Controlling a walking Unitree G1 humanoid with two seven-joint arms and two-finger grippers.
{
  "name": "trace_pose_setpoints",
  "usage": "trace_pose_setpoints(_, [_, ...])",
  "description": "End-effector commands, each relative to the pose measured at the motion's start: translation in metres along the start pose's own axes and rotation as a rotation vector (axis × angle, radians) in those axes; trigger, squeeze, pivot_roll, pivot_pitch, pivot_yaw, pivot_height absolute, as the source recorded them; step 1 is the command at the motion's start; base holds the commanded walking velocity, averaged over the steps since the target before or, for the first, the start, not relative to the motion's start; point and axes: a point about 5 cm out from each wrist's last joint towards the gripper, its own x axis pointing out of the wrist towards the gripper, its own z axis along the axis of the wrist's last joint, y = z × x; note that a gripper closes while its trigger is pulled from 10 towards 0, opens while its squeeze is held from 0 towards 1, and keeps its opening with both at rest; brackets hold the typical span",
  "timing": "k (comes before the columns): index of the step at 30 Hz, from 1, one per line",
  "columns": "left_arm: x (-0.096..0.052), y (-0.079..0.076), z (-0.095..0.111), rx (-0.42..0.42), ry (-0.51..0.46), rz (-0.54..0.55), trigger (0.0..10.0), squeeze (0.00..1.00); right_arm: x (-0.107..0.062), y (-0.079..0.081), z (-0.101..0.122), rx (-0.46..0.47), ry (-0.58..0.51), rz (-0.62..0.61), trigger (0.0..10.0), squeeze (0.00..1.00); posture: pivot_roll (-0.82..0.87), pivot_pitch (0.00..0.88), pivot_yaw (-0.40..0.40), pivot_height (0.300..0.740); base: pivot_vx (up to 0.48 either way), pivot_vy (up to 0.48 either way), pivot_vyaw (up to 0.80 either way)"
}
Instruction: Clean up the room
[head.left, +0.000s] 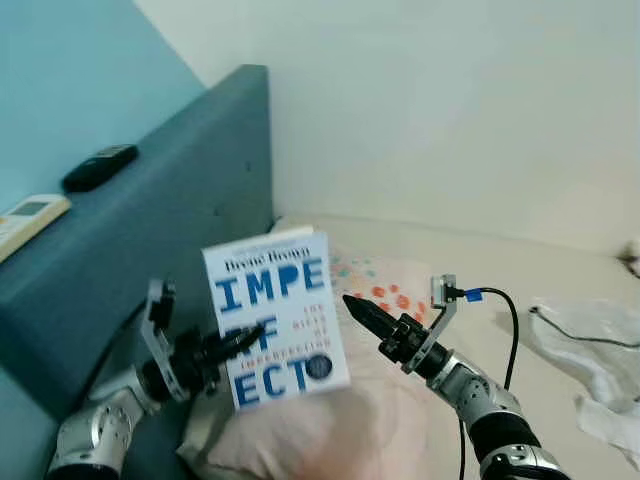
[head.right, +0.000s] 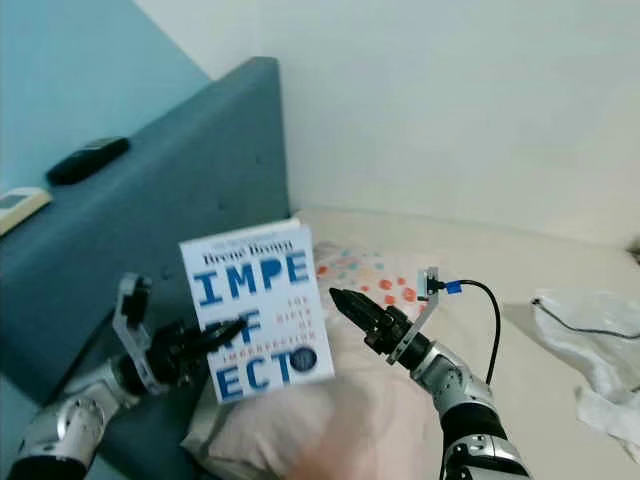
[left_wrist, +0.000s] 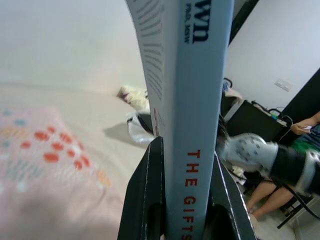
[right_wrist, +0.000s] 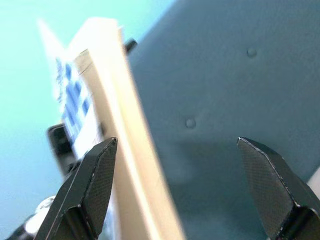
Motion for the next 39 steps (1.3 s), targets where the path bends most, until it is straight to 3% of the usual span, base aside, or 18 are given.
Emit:
trace_pose_setpoints(1, [0.004, -0.002, 0.005, 0.007, -0.033, -0.003, 10.0, 0.0, 0.0, 0.004, -0.001, 0.016, -0.009, 0.046, 10.0, 0.0, 0.01, 0.0, -0.067, 0.708, 0.0, 0.0, -0.73])
trace_pose_setpoints(7, [0.003, 0.005, 0.004, 0.015, -0.046, 0.077, 10.0, 0.0, -0.002, 0.003, -0.001, 0.0, -0.003, 0.018, 10.0, 0.0, 0.01, 0.0, -0.067, 0.708, 0.0, 0.0, -0.73])
trace_pose_setpoints(14, [0.006, 0.019, -0.001, -0.029, -0.041, 0.244, 10.0, 0.0, -0.009, -0.014, -0.005, -0.036, 0.021, -0.191, 10.0, 0.0, 0.01, 0.0, -0.067, 0.708, 0.0, 0.0, -0.22])
trace_pose_setpoints(18, [0.009, 0.021, -0.008, -0.041, -0.005, 0.29, 10.0, 0.0, -0.01, -0.014, -0.005, -0.036, 0.025, -0.192, 10.0, 0.0, 0.01, 0.0, -0.069, 0.708, -0.195, 0.0, 0.0])
trace_pose_setpoints(25, [0.009, 0.023, -0.008, -0.033, -0.03, 0.304, 10.0, 0.0, -0.01, -0.009, -0.002, -0.018, 0.007, -0.144, 10.0, 0.0, 0.01, 0.0, -0.07, 0.708, -0.137, 0.0, 0.0])
trace_pose_setpoints(31, [0.012, 0.016, -0.007, -0.021, -0.026, 0.245, 10.0, 0.0, -0.009, -0.006, 0.001, -0.001, -0.008, -0.086, 10.0, 0.0, 0.01, 0.0, -0.07, 0.708, 0.0, 0.0, 0.0])
trace_pose_setpoints(36, [0.017, -0.014, -0.007, -0.041, 0.005, -0.009, 10.0, 0.0, -0.007, -0.016, -0.007, -0.059, 0.101, -0.24, 10.0, 0.0, 0.0, 0.0, -0.076, 0.708, 0.0, 0.0, 0.0])
trace_pose_setpoints(38, [0.017, -0.014, -0.007, -0.041, 0.005, -0.009, 10.0, 0.0, -0.007, -0.016, -0.007, -0.059, 0.101, -0.24, 10.0, 0.0, 0.0, 0.0, -0.076, 0.708, 0.0, 0.0, 0.0])
trace_pose_setpoints(39, [0.019, -0.029, -0.008, -0.057, 0.022, -0.123, 10.0, 0.0, 0.0, -0.014, -0.007, -0.065, 0.113, -0.23, 10.0, 0.0, 0.0, 0.0, -0.078, 0.708, 0.0, 0.0, 0.0])
